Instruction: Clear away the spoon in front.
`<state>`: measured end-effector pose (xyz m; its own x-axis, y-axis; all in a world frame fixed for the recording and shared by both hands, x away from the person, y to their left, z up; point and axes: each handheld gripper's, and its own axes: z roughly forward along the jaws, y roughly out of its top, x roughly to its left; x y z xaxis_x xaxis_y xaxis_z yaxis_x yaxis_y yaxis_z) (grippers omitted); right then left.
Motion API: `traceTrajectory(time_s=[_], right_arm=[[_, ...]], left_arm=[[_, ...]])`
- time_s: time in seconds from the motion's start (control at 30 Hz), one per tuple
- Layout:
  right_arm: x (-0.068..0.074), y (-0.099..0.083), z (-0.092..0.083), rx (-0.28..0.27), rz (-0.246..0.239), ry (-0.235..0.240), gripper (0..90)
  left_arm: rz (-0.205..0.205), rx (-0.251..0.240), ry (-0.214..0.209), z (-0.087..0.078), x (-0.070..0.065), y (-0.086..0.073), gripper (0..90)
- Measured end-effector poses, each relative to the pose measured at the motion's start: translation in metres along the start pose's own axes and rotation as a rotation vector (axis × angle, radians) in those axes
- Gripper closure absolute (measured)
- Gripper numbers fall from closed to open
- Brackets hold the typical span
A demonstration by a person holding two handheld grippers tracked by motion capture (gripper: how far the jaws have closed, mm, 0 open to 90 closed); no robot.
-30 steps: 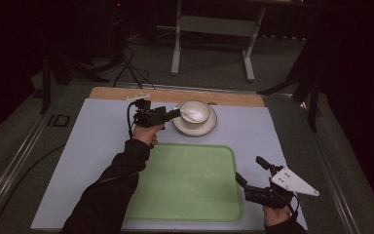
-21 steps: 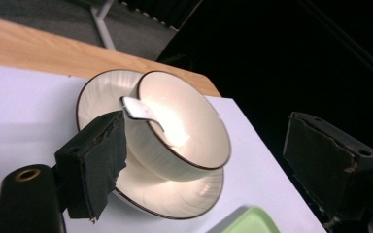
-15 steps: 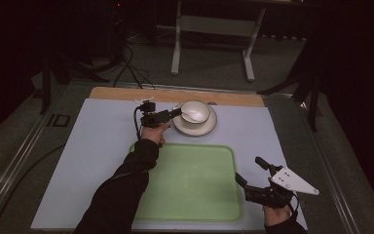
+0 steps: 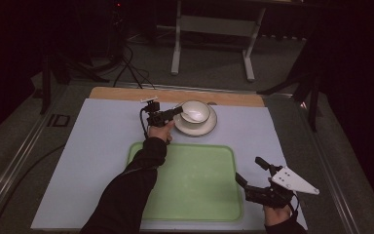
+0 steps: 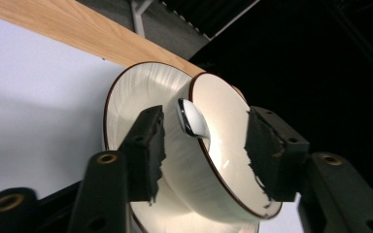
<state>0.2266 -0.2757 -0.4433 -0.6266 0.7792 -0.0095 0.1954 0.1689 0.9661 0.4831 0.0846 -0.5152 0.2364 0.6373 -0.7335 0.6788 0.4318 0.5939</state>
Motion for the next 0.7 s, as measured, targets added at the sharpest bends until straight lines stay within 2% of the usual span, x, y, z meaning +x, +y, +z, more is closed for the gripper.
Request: traceTrajectory(time_s=[0.3, 0.43, 0.6, 0.7], right_arm=[[-0.0008, -0.0002, -0.0001, -0.001, 0.004, 0.003, 12.9], [-0.001, -0.0002, -0.0003, -0.003, 0.005, 0.005, 12.9], [-0.0007, -0.0002, -0.0001, -0.002, 0.005, 0.005, 12.9], [-0.0007, -0.0002, 0.0, -0.002, 0.004, 0.004, 12.9]], left_arm=[[-0.06, -0.04, -0.007, 0.0047, 0.0041, -0.0006, 68.6], [-0.062, -0.032, -0.009, 0.0059, 0.0032, -0.0007, 75.5], [-0.07, -0.036, -0.039, 0.0038, -0.0001, 0.0002, 80.7], [-0.051, -0.03, -0.06, 0.0028, -0.0056, 0.0012, 83.4]])
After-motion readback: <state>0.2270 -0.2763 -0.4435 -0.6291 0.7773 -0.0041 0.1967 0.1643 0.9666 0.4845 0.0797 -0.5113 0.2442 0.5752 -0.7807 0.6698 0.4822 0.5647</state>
